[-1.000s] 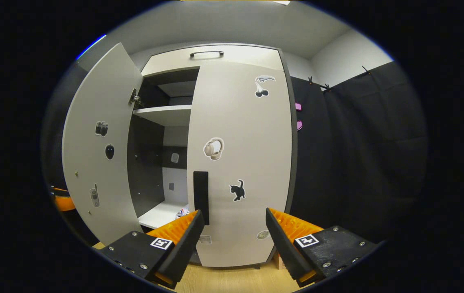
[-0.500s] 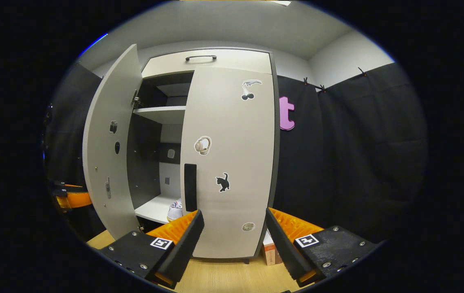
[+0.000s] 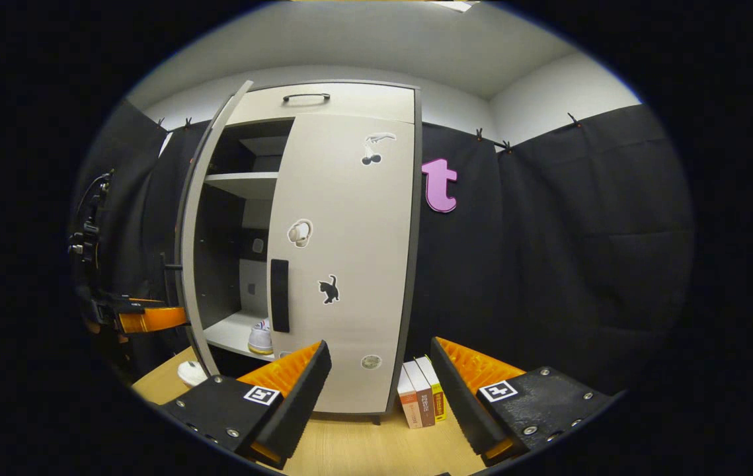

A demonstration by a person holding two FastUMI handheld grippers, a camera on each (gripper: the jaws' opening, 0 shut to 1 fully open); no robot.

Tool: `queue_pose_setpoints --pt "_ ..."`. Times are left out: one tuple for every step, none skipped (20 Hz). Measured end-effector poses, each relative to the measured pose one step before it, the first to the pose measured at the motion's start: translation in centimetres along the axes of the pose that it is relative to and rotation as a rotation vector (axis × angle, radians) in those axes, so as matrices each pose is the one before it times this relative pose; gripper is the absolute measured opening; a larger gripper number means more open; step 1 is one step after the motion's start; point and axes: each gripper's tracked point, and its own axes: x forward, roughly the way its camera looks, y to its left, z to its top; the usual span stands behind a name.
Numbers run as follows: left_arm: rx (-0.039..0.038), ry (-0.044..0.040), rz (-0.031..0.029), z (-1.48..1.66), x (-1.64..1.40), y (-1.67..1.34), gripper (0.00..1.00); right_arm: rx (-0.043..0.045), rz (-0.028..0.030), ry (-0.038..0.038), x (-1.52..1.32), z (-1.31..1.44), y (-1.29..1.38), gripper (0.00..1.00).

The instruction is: Grab one shoe with the right hand and put it into the shoe cabinet, grab the other shoe with the left hand and put it into the shoe cabinet; then close the right door with the right hand and the left door with the left hand.

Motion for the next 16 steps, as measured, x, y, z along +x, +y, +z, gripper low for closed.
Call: queue_pose_setpoints --pt "0.00222 0.00488 0.00061 0.091 1.143 -0.478 0.99 0.00402 -0.00874 0.00433 -0.109 -0.191 -0.572 0.94" --pt "0.00684 0.00042 0.00967 0.022 1.006 -0.358 0.99 0.00429 -0.00782 0.00225 -0.080 -0.078 -0.515 0.94" --pt "0.01576 -0.00356 0.01498 0.177 1.021 -0.239 0.99 0.00336 -0.00748 0.00097 -0.096 -0.137 -0.487 0.94" --pt "0.01675 0.00611 0.01133 0.108 0.548 -0.213 0.99 0.00231 -0.00835 0.00127 -0.078 -0.066 -0.466 0.94" --pt "0.01303 -0.01090 0.00425 0.557 0.368 -0.189 0.99 0.00143 -0.00674 0.00097 -0.121 -0.099 -0.429 0.94" --pt "0.01151 0.00038 0.00459 0.027 0.194 0.006 0.96 0.00147 -0.00708 0.00010 -0.085 -0.118 -0.379 0.94" --pt "0.00360 -0.00352 0.00410 0.153 0.225 -0.080 0.97 0.00323 -0.00523 0.00140 -0.130 -0.141 -0.384 0.94" --pt "-0.00357 0.00333 0.00733 -0.110 0.067 -0.090 0.97 0.00483 -0.00302 0.00338 0.045 -0.149 -0.160 0.94" --pt "-0.00828 -0.00010 0.00791 0.115 0.240 -0.075 0.94 0.00487 -0.00030 0.00308 0.027 -0.165 -0.088 0.94" --pt "-0.00853 0.00277 0.00991 -0.015 0.176 -0.110 0.99 0.00381 -0.00031 0.00287 0.014 -0.041 -0.133 0.94" --pt "-0.00207 -0.00173 0.00933 0.097 0.155 -0.037 0.99 0.00287 -0.00012 0.00065 0.049 -0.062 -0.127 0.94" --pt "0.00825 -0.00096 0.00927 0.028 0.205 -0.060 0.99 0.00270 0.00088 0.00096 0.015 -0.035 -0.061 0.94" --pt "0.01761 -0.00341 0.01192 0.144 0.084 -0.083 0.99 0.00375 0.00248 -0.00011 -0.038 -0.026 -0.049 0.94" --pt "0.02284 -0.00490 0.01303 0.082 0.173 -0.020 0.94 0.00296 0.00280 0.00112 0.066 -0.001 0.017 0.94" --pt "0.01934 -0.00458 0.01578 0.215 0.132 0.046 0.95 0.00403 0.00389 0.00039 0.008 -0.078 0.015 0.94" --pt "0.01090 -0.00513 0.01724 0.074 0.011 0.016 0.97 0.00465 0.00562 0.00050 0.105 0.009 0.139 0.94"
